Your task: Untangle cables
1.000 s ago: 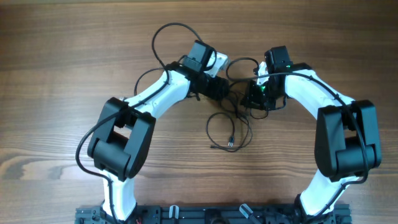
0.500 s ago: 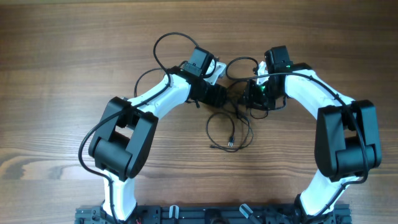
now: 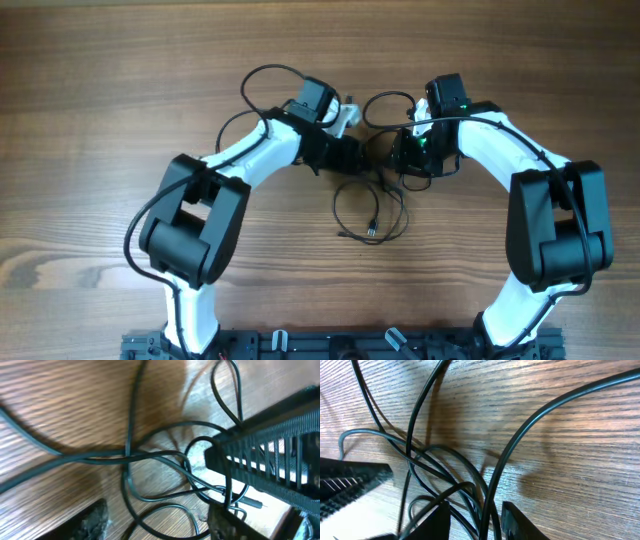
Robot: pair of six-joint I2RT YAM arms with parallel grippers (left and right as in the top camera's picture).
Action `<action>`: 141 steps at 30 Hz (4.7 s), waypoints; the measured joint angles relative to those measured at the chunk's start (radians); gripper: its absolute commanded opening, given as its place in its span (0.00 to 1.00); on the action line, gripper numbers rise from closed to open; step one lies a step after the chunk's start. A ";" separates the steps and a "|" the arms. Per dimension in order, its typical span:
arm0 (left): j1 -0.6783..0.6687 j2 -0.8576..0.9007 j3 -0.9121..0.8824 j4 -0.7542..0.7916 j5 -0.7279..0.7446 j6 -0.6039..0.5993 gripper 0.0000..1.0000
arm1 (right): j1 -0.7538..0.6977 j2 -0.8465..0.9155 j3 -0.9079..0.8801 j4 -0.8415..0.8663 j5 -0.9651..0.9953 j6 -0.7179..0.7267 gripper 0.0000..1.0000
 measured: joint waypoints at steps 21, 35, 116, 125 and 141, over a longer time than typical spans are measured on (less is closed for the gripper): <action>0.007 0.000 0.000 -0.026 0.207 0.453 0.52 | 0.000 0.000 0.000 0.011 0.000 0.000 0.37; -0.026 -0.002 0.000 -0.036 -0.121 0.219 0.04 | 0.000 0.000 0.000 0.007 0.000 -0.004 0.04; 0.405 -0.290 -0.009 -0.154 0.380 -0.222 0.87 | 0.288 -0.375 0.029 0.539 -0.378 -0.002 0.04; 0.317 -0.284 -0.037 -0.087 0.167 -0.346 0.04 | 0.287 -0.375 0.029 0.509 -0.391 -0.040 0.04; 0.441 -0.156 -0.041 -0.155 -0.093 -0.352 0.04 | 0.287 -0.761 0.028 0.414 -0.161 -0.166 0.04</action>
